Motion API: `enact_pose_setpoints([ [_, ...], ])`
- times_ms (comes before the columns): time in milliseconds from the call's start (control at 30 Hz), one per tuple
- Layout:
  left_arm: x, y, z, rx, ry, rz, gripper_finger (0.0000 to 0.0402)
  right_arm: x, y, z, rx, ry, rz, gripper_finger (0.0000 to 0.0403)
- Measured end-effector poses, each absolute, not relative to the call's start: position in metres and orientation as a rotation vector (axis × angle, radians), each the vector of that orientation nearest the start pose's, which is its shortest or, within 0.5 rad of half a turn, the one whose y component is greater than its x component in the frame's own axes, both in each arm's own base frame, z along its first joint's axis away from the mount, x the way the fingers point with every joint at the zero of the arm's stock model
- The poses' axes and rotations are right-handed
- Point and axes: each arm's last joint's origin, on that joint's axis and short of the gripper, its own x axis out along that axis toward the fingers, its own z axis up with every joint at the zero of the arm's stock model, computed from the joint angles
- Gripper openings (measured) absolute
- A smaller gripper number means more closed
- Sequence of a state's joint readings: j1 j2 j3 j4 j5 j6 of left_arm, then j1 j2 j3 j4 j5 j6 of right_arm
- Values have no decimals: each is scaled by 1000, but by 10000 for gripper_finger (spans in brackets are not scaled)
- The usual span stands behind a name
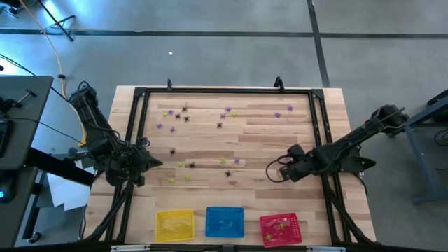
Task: Sort Halloween decoration
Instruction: Put the violet spider toy into the blue bin
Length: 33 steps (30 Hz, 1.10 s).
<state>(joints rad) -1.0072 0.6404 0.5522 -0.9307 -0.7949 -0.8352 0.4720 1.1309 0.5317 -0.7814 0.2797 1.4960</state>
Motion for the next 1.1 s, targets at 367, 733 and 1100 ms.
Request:
enact_pose_setpoints([
  [367, 73, -76, 225, 10, 600, 108, 0, 152, 50, 159, 642, 1094, -760, 182],
  [733, 74, -75, 227, 23, 540, 157, 0, 157, 27, 157, 615, 1143, -772, 183],
  [1100, 74, -75, 227, 8, 537, 163, 0, 160, 21, 155, 664, 1155, -740, 183],
])
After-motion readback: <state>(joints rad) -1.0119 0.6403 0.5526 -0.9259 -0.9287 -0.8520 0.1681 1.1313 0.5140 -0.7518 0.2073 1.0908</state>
